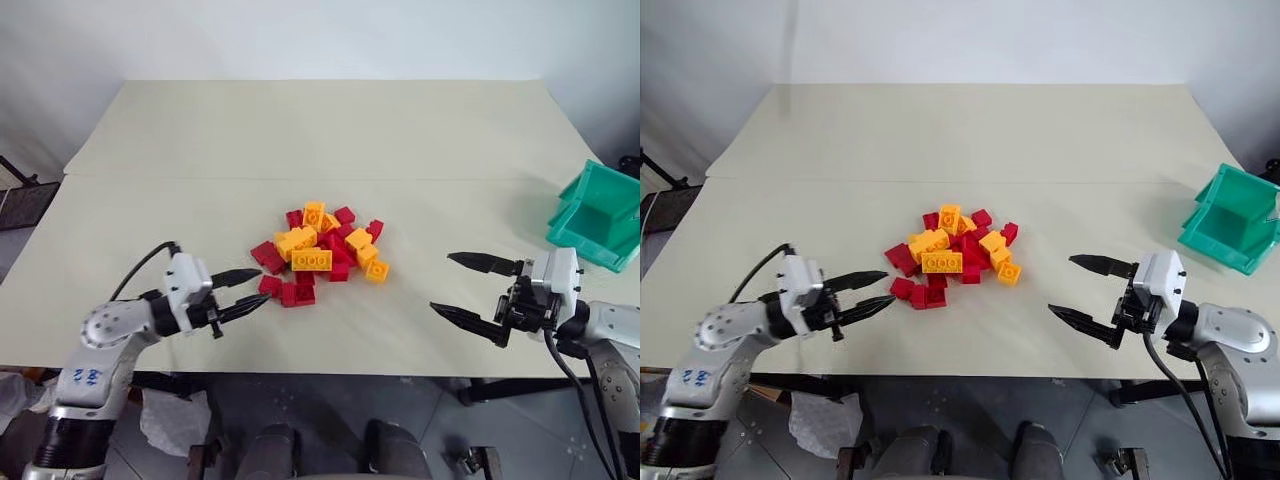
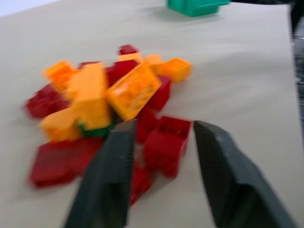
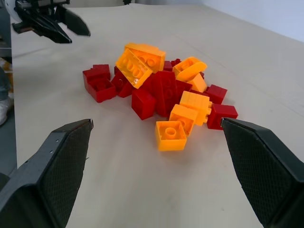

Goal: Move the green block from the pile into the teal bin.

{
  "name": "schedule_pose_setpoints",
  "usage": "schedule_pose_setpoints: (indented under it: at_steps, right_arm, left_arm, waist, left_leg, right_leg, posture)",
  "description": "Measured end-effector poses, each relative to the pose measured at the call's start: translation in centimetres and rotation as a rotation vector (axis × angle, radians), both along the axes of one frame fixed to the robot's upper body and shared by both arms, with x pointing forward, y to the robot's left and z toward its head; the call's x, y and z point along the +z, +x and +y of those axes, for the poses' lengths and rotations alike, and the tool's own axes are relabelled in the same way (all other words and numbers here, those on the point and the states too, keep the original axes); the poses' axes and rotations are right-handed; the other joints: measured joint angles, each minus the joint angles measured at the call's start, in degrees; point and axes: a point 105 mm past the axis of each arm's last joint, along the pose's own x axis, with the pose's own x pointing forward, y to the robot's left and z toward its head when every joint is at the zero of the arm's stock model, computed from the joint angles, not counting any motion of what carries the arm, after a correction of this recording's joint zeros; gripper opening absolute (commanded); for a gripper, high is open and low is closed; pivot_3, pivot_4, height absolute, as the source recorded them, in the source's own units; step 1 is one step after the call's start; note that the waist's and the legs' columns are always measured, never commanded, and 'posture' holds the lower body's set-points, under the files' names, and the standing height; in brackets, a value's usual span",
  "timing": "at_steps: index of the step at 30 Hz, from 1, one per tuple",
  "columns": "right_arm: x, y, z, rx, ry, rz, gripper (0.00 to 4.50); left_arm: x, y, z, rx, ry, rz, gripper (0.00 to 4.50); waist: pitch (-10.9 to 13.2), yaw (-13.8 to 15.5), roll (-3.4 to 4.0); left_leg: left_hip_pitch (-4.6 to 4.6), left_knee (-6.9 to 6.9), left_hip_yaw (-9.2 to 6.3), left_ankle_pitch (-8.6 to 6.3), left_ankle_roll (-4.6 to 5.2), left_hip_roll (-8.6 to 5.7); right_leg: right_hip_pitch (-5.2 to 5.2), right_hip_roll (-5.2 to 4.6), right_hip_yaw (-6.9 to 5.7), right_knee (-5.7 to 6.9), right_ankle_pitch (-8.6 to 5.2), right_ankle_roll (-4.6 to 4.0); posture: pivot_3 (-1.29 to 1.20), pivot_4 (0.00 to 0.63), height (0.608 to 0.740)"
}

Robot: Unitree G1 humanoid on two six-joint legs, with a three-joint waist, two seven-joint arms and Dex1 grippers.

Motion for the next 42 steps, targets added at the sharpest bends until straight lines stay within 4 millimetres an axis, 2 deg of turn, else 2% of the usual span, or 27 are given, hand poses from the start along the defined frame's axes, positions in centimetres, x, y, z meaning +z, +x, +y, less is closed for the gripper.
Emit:
schedule_pose_setpoints:
  at_steps: [3, 10, 15, 19, 23, 26, 30, 34, 38, 42]
  right_arm:
    - [-0.2, -0.1, -0.2, -0.017, 0.003, 0.003, 4.50]
    - [-0.1, -0.3, 0.0, -0.042, 0.012, -0.017, 4.50]
    - [0.0, -0.3, 0.2, -0.051, 0.023, -0.028, 4.50]
    - [-0.1, -0.3, 0.3, -0.062, 0.027, -0.031, 4.50]
    - [-0.2, -0.4, 0.7, -0.058, 0.036, -0.032, 4.50]
    - [-0.1, -0.4, 0.9, -0.058, 0.041, -0.037, 4.50]
    - [-0.2, -0.4, 1.0, -0.060, 0.048, -0.039, 4.50]
    - [-0.3, -0.5, 1.1, -0.060, 0.052, -0.039, 4.50]
    - [-0.2, -0.5, 1.1, -0.053, 0.052, -0.049, 4.50]
    - [-0.2, -0.4, 1.4, -0.039, 0.051, -0.051, 4.50]
  left_arm:
    - [0.1, 0.6, -1.8, -0.043, 0.004, 0.003, 0.03]
    - [-0.7, 5.3, -4.9, 0.028, 0.076, 0.005, 0.03]
    - [0.4, 8.8, -5.0, 0.110, 0.059, -0.034, 0.03]
    - [1.0, 10.1, -4.8, 0.157, 0.027, -0.059, 0.03]
    - [0.8, 11.4, -3.0, 0.261, -0.004, -0.045, 0.03]
    - [0.4, 11.3, -2.5, 0.261, 0.013, -0.047, 0.03]
    - [-0.8, 9.0, -1.3, 0.176, 0.029, -0.012, 0.03]
    - [-0.6, 6.6, -0.2, 0.086, 0.032, -0.015, 0.03]
    - [0.0, 6.1, 1.6, 0.116, 0.038, -0.031, 0.03]
    - [0.8, 5.7, 1.1, 0.121, 0.014, -0.012, 1.22]
  waist:
    - [0.0, 0.0, 0.00]
    - [0.0, 0.1, -0.04]
    - [0.0, 0.0, -0.07]
    - [0.0, -0.1, -0.09]
    - [0.0, -0.1, -0.09]
    - [0.0, -0.1, -0.10]
    - [0.0, -0.2, -0.09]
    - [0.0, -0.2, -0.09]
    - [0.0, 0.1, -0.10]
    - [0.0, 0.0, -0.10]
  left_leg:
    - [0.01, 0.00, 0.04, 0.00, 0.00, 0.00]
    - [-0.02, 0.04, 0.46, 0.02, 0.02, -0.02]
    - [-0.03, 0.05, 0.48, 0.02, 0.03, -0.01]
    - [-0.03, 0.05, 0.48, 0.02, 0.03, -0.01]
    - [-0.02, 0.05, 0.49, 0.02, 0.03, -0.01]
    - [-0.02, 0.05, 0.48, 0.02, 0.03, -0.01]
    - [-0.02, 0.05, 0.48, 0.02, 0.02, 0.01]
    - [0.00, 0.06, 0.48, 0.02, 0.02, 0.02]
    - [-0.02, 0.09, 0.47, 0.02, 0.03, -0.01]
    - [-0.01, 0.09, 0.46, 0.01, 0.04, -0.01]
  right_leg:
    - [0.00, 0.00, 0.00, 0.01, 0.00, 0.00]
    - [0.01, 0.03, -0.02, 0.00, 0.00, 0.01]
    - [0.01, 0.03, -0.02, -0.01, 0.00, 0.01]
    - [0.01, 0.03, -0.03, 0.00, 0.01, 0.03]
    - [0.01, 0.03, -0.03, 0.00, 0.01, 0.03]
    - [0.01, 0.03, -0.02, 0.00, 0.02, 0.04]
    - [-0.01, 0.03, -0.03, 0.03, 0.02, 0.04]
    - [-0.01, 0.03, 0.01, 0.03, 0.02, 0.04]
    - [0.00, 0.01, 0.02, 0.02, 0.02, 0.04]
    - [0.00, 0.00, 0.03, 0.05, 0.03, 0.06]
  posture:
    - [0.00, 0.150, 0.740]
    - [0.00, 0.150, 0.740]
    - [0.00, 0.150, 0.740]
    - [0.00, 0.150, 0.740]
    - [0.00, 0.150, 0.740]
    - [0.00, 0.150, 0.740]
    - [0.00, 0.150, 0.740]
    - [0.00, 0.150, 0.740]
    - [0.00, 0.150, 0.740]
    - [0.00, 0.150, 0.740]
